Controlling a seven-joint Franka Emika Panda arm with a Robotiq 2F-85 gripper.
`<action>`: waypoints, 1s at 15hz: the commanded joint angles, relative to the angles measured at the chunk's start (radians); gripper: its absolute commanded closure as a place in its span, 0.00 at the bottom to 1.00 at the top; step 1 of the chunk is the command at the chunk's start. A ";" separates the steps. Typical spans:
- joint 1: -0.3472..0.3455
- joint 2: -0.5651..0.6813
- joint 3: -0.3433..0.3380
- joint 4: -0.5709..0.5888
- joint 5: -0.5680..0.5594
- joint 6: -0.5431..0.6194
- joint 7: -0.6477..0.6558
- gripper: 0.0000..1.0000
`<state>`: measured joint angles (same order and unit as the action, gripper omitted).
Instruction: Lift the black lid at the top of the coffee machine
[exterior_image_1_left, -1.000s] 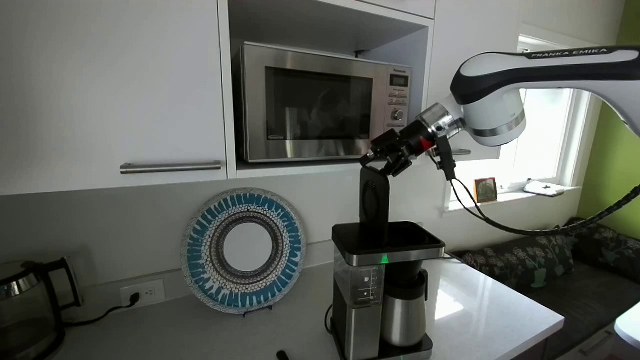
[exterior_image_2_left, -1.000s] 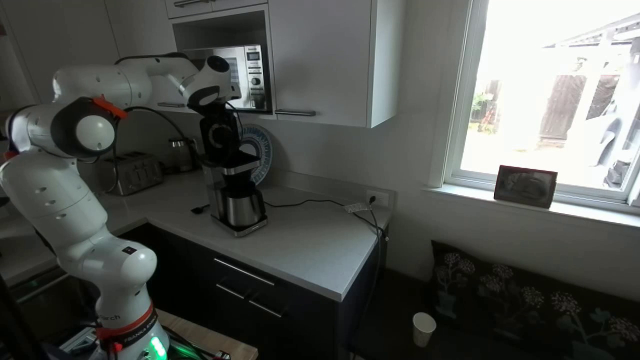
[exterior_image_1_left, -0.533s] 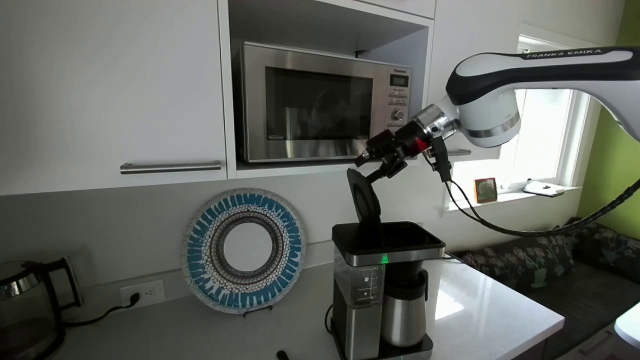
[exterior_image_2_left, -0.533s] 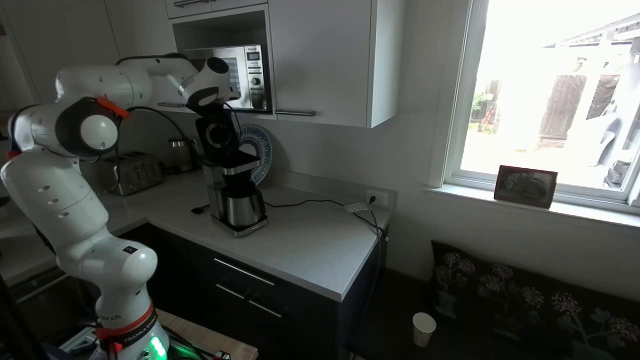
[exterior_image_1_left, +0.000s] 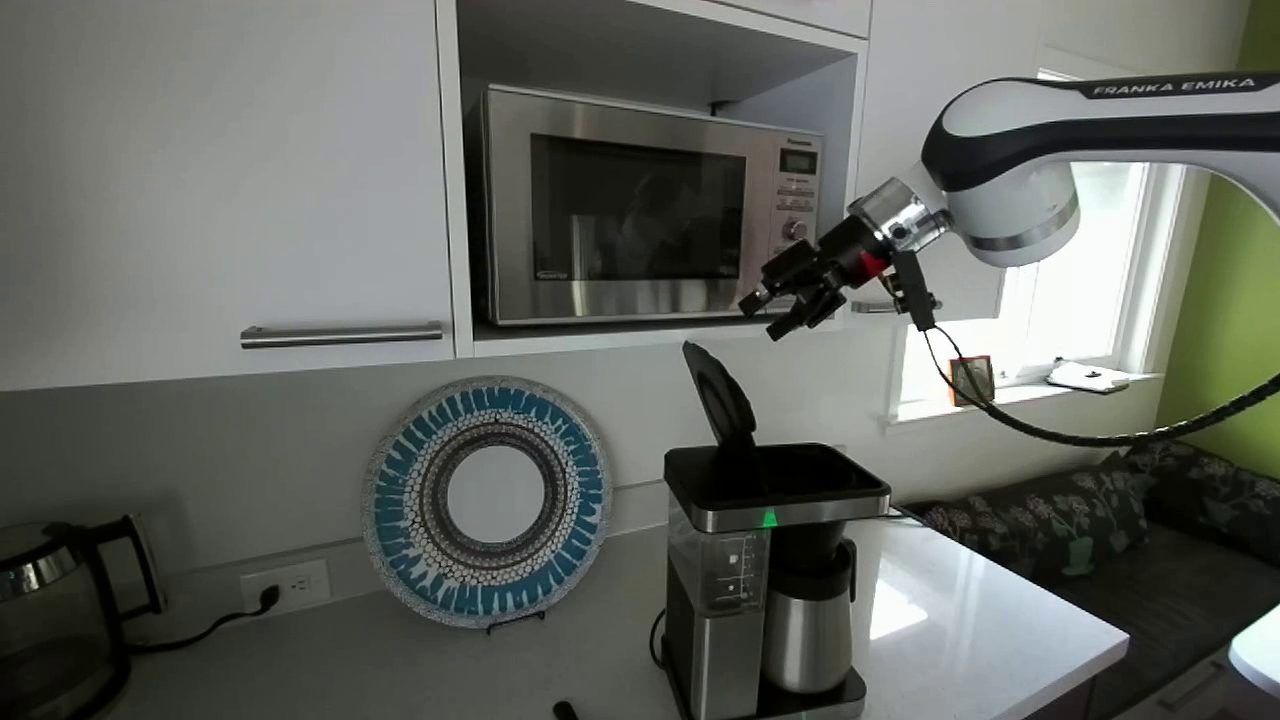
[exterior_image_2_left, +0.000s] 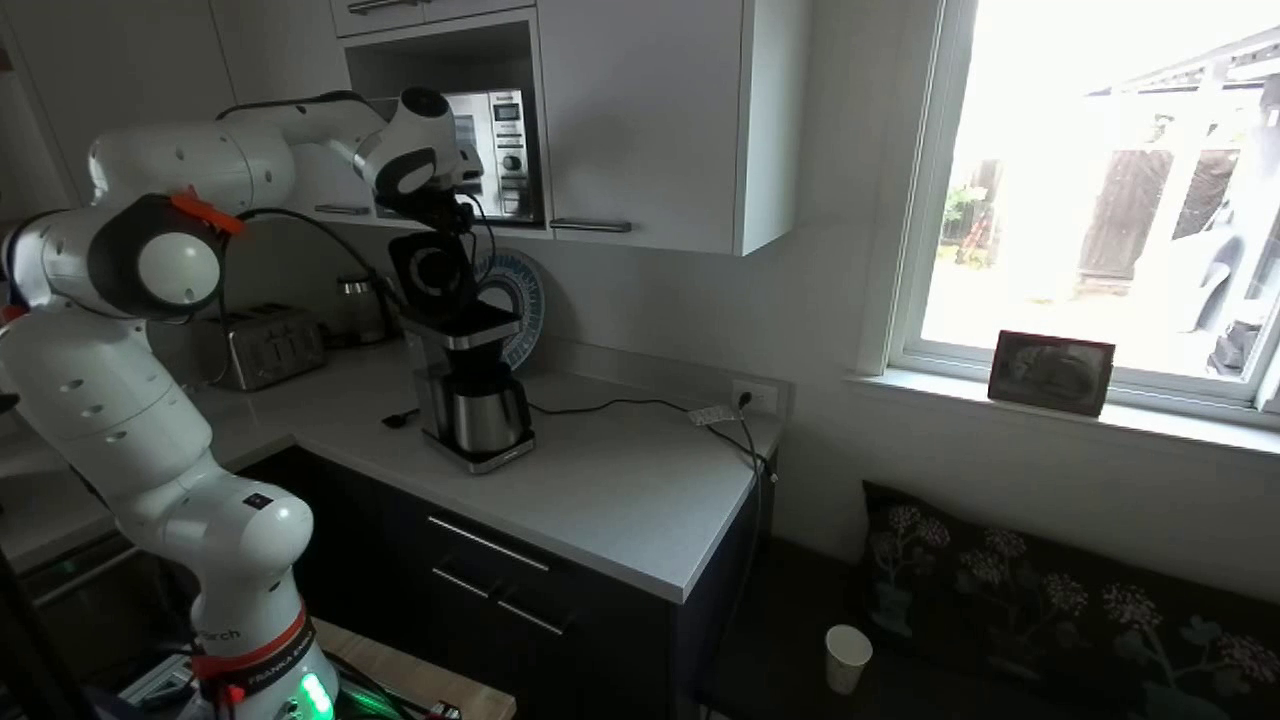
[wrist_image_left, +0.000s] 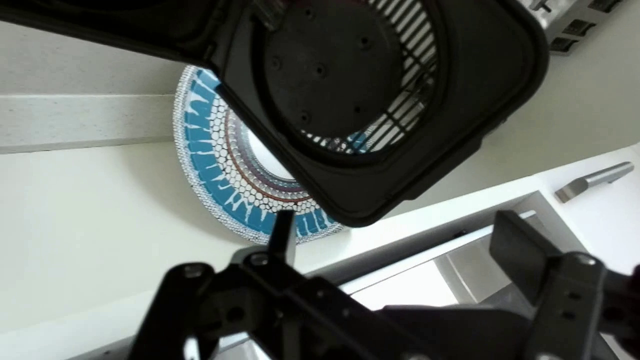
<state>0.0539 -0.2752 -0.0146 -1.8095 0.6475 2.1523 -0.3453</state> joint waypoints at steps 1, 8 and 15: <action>-0.032 -0.064 -0.013 0.001 -0.181 -0.075 0.083 0.00; -0.028 -0.156 -0.079 0.036 -0.347 -0.243 0.032 0.00; -0.024 -0.200 -0.105 0.037 -0.360 -0.260 0.039 0.00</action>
<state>0.0176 -0.4772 -0.1115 -1.7765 0.2935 1.8933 -0.3105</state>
